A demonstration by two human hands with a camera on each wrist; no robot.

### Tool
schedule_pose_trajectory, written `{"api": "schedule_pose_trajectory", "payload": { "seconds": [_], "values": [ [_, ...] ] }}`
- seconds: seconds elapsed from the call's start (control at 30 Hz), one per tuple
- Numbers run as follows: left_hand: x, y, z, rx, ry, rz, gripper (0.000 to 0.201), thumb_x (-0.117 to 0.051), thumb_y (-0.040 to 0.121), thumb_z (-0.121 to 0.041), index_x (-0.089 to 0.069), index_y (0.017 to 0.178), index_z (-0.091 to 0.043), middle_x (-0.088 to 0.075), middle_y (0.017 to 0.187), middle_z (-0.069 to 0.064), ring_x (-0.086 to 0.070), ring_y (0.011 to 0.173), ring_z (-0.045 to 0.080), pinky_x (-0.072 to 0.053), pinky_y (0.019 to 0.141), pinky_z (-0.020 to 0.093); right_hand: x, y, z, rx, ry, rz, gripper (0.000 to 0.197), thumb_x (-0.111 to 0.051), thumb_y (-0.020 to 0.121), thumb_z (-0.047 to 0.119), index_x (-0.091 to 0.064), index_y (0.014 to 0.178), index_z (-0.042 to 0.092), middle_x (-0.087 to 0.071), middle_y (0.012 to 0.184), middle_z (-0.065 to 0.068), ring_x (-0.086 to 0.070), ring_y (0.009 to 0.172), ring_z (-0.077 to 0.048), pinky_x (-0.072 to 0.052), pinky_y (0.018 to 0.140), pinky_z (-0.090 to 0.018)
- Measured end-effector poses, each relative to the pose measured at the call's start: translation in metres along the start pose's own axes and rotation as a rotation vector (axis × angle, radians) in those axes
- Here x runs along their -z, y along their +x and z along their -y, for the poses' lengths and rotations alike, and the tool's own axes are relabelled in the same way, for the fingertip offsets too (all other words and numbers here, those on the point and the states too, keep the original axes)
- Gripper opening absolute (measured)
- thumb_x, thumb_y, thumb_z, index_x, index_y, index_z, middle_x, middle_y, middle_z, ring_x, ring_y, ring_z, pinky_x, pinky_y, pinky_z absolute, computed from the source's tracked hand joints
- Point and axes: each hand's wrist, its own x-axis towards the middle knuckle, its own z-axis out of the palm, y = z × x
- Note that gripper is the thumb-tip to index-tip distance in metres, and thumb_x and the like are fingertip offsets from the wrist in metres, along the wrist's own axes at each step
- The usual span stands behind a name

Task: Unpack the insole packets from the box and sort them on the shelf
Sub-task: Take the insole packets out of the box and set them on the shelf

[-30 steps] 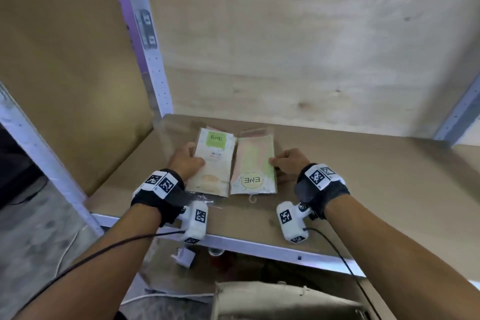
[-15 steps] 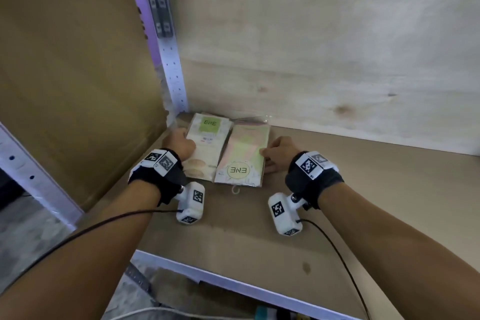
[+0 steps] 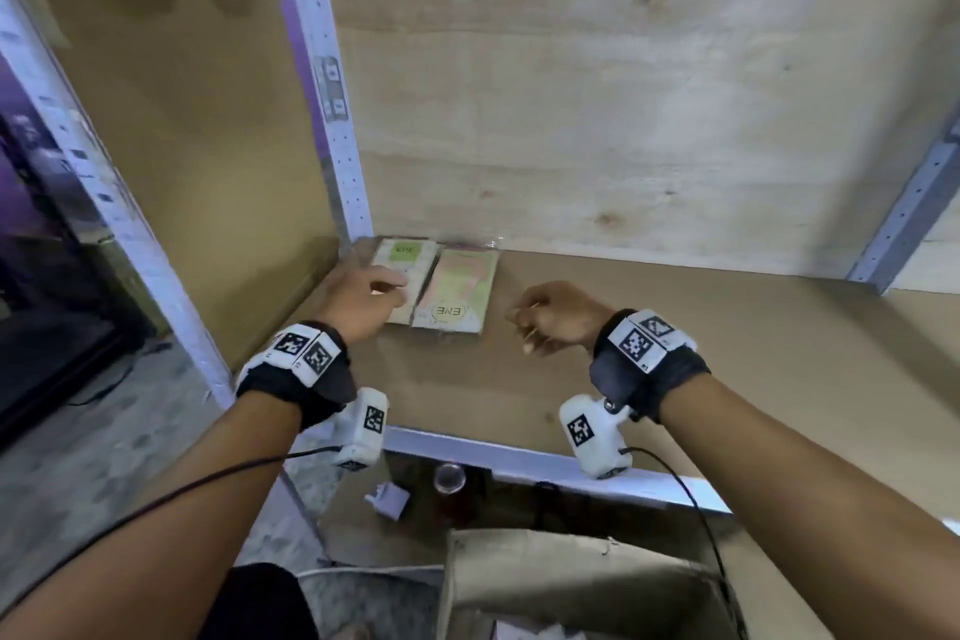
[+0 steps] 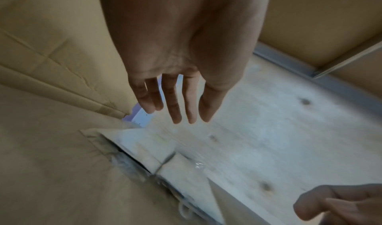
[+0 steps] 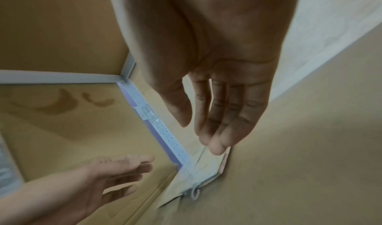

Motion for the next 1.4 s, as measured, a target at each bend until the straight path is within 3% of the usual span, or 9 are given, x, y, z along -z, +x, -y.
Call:
{"api": "schedule_pose_trajectory", "payload": {
  "seconds": [0.13, 0.23, 0.37, 0.57, 0.77, 1.03, 1.17, 1.3, 1.4],
  "values": [
    [-0.001, -0.077, -0.036, -0.124, -0.08, 0.033, 0.02, -0.065, 0.094, -0.008, -0.073, 0.112, -0.003, -0.066, 0.114, 0.002, -0.056, 0.106, 0.011, -0.036, 0.074, -0.005, 0.002, -0.077, -0.015, 0.057, -0.024, -0.01, 0.007, -0.052, 0.099, 0.01, -0.058, 0.098, 0.007, -0.065, 0.083, -0.012, -0.063, 0.061, -0.02, -0.053, 0.056, -0.026],
    [-0.008, -0.132, -0.051, -0.166, -0.17, 0.081, 0.016, -0.066, 0.093, -0.007, -0.074, 0.107, -0.005, -0.07, 0.109, 0.002, -0.061, 0.103, 0.009, -0.043, 0.092, 0.007, 0.003, -0.134, -0.032, 0.051, -0.019, -0.029, 0.008, -0.053, 0.098, 0.011, -0.059, 0.096, 0.007, -0.067, 0.079, -0.008, -0.063, 0.063, -0.02, -0.053, 0.058, -0.027],
    [-0.04, -0.196, -0.049, -0.152, -0.215, 0.178, 0.015, -0.065, 0.093, -0.009, -0.075, 0.101, -0.014, -0.072, 0.1, -0.006, -0.062, 0.09, -0.002, -0.045, 0.081, 0.01, -0.004, -0.192, -0.071, -0.002, -0.055, -0.026, 0.01, -0.055, 0.097, 0.012, -0.062, 0.1, 0.005, -0.067, 0.082, -0.009, -0.065, 0.064, -0.019, -0.055, 0.063, -0.028],
    [-0.116, -0.263, -0.01, -0.068, -0.128, 0.401, 0.014, -0.066, 0.091, -0.009, -0.076, 0.091, -0.02, -0.075, 0.092, -0.004, -0.066, 0.088, 0.012, -0.05, 0.084, 0.025, -0.043, -0.236, -0.15, -0.105, -0.244, -0.019, 0.011, -0.058, 0.09, 0.005, -0.067, 0.096, 0.002, -0.071, 0.087, -0.016, -0.069, 0.068, -0.026, -0.06, 0.07, -0.037],
    [-0.183, -0.285, 0.027, 0.136, -0.025, 0.55, 0.025, -0.064, 0.094, -0.029, -0.074, 0.083, -0.009, -0.076, 0.077, 0.005, -0.065, 0.065, 0.016, -0.059, 0.081, 0.039, -0.076, -0.236, -0.217, -0.143, -0.593, 0.044, 0.014, -0.063, 0.091, 0.019, -0.071, 0.096, 0.008, -0.073, 0.103, -0.009, -0.066, 0.099, -0.025, -0.052, 0.091, -0.03],
    [-0.241, -0.281, 0.067, 0.296, 0.176, 0.768, 0.034, -0.054, 0.099, -0.027, -0.074, 0.091, -0.002, -0.077, 0.091, 0.014, -0.074, 0.084, 0.028, -0.06, 0.077, 0.032, -0.1, -0.19, -0.278, -0.259, -0.57, 0.161, 0.012, -0.063, 0.092, 0.019, -0.071, 0.088, 0.012, -0.073, 0.093, -0.005, -0.068, 0.088, -0.02, -0.056, 0.081, -0.03],
    [-0.271, -0.276, 0.09, 0.351, 0.287, 0.852, 0.031, -0.054, 0.098, -0.023, -0.075, 0.102, -0.002, -0.077, 0.096, 0.014, -0.074, 0.09, 0.029, -0.06, 0.082, 0.034, -0.119, -0.159, -0.296, -0.274, -0.565, 0.229, 0.022, -0.062, 0.09, 0.02, -0.064, 0.069, 0.016, -0.061, 0.073, 0.005, -0.058, 0.072, -0.015, -0.043, 0.07, -0.021],
    [-0.29, -0.262, 0.099, 0.411, 0.332, 0.878, 0.033, -0.049, 0.1, -0.02, -0.072, 0.114, 0.0, -0.073, 0.112, 0.016, -0.07, 0.104, 0.03, -0.052, 0.082, 0.03, -0.141, -0.131, -0.31, -0.303, -0.584, 0.323, 0.028, -0.057, 0.089, 0.013, -0.061, 0.061, 0.012, -0.065, 0.075, -0.006, -0.062, 0.071, -0.023, -0.045, 0.066, -0.025],
    [-0.291, -0.254, 0.101, 0.456, 0.315, 0.873, 0.038, -0.047, 0.102, -0.028, -0.07, 0.116, -0.001, -0.067, 0.123, 0.018, -0.064, 0.112, 0.031, -0.048, 0.084, 0.031, -0.157, -0.117, -0.323, -0.34, -0.629, 0.422, 0.024, -0.055, 0.092, 0.015, -0.074, 0.093, 0.001, -0.072, 0.099, -0.014, -0.069, 0.089, -0.03, -0.057, 0.08, -0.036]
  ]
}}
